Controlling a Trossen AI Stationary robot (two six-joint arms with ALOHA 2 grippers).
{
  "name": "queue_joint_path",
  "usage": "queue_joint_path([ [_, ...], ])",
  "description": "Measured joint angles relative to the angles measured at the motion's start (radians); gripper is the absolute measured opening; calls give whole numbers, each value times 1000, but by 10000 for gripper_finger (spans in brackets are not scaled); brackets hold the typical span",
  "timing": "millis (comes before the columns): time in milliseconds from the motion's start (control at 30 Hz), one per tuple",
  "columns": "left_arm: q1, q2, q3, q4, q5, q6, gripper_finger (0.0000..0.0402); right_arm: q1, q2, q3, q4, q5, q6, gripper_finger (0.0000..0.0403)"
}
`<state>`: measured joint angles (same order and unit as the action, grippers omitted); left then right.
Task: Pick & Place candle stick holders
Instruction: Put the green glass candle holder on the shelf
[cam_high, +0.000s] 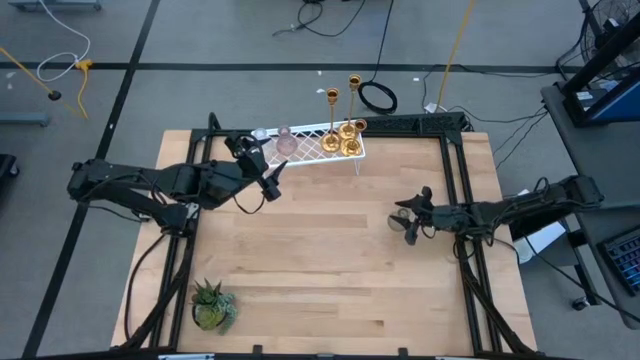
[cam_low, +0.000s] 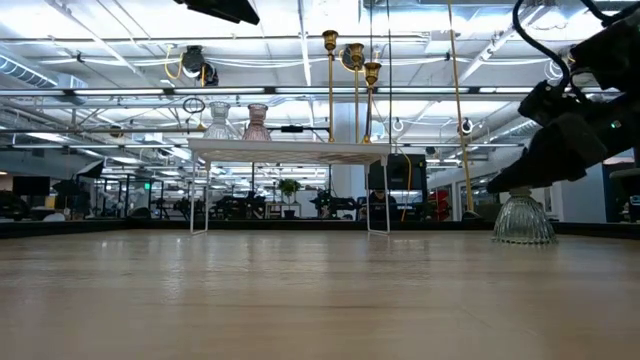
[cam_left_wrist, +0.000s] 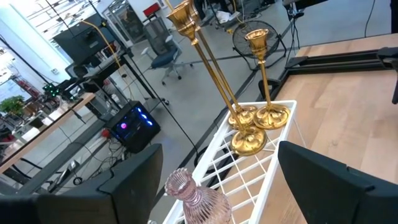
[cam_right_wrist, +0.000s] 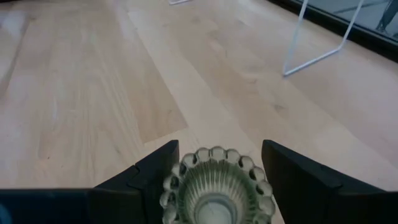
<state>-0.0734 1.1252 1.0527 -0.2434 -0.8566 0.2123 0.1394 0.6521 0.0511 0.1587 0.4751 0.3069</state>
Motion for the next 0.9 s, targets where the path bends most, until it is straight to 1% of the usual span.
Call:
queue_joint_path([
  [133,0,0,0,0,0,0,326,0,1,-9,-3,0,9,201],
  [300,0,0,0,1,1,0,326,0,2,-10,-19,-3,9,148],
  [433,0,0,0,1,2,0,326,0,19,-11,-9,-2,19,147],
  [533,0,0,0,1,2,0,326,0,38,-11,32,-1,20,147],
  [733,0,0,0,9,2,2,326,0,106,-12,269,-1,-21,148],
  [900,0,0,0,9,2,2,326,0,196,-12,527,-1,-91,147],
])
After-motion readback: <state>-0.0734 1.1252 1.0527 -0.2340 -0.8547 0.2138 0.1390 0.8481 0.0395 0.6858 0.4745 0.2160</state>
